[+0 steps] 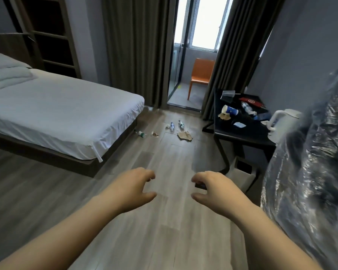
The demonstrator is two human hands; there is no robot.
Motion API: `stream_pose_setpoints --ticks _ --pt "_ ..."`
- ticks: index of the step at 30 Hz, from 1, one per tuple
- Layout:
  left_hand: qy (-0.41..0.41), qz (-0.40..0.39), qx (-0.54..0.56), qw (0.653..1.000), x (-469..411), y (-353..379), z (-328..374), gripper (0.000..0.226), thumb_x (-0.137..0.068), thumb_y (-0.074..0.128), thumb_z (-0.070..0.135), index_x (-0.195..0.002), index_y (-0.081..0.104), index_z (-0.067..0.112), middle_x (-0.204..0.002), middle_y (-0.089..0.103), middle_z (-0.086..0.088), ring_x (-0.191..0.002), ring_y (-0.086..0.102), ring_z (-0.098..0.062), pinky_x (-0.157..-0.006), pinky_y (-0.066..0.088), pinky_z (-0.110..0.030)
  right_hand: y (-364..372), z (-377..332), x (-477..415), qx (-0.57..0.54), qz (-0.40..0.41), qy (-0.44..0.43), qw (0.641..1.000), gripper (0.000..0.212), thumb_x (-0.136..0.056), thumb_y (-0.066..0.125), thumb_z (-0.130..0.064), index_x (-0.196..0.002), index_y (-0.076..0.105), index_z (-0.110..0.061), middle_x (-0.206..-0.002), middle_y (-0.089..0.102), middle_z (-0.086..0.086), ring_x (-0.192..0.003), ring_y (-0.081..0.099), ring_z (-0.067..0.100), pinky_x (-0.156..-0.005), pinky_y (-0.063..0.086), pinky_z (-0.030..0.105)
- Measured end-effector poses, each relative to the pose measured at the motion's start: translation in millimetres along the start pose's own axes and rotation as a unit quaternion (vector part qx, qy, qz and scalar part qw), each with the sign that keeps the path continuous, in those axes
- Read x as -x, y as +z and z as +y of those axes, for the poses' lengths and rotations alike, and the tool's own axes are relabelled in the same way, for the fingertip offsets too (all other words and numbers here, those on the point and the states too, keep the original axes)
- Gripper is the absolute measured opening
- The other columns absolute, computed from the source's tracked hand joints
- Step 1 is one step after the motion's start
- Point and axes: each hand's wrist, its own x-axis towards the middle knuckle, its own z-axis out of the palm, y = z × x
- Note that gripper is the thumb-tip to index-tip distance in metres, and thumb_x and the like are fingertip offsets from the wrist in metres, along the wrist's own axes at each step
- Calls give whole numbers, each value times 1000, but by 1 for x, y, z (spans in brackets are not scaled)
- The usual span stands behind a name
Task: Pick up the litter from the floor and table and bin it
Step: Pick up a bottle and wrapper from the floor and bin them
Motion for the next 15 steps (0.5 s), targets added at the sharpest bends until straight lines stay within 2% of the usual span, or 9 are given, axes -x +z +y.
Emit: stream_pose_setpoints --ticks 4,12,15 --pt "-5 -19 9 1000 -38 -4 -31 45 -86 57 51 -125 51 29 -121 57 10 -106 55 -8 -89 46 -25 3 -2 -52 -3 -18 2 1000 42 -85 62 -41 -125 56 -29 -116 60 -8 -109 57 11 -92 49 30" --pt "-8 -22 0 1000 -155 -11 -82 47 -87 58 49 -129 50 28 -123 56 9 -109 55 -8 -91 46 -25 9 26 -179 -7 -30 -4 1000 41 -86 59 -41 -125 55 -30 -118 59 -9 -101 57 9 -83 45 24" --pt "-11 -23 -6 1000 -210 -16 -101 48 -87 58 49 -129 50 28 -123 56 10 -108 55 -7 -91 46 -25 7 44 -238 -15 -28 -8 999 42 -86 59 -41 -126 54 -30 -121 58 -9 -110 55 11 -88 45 25"
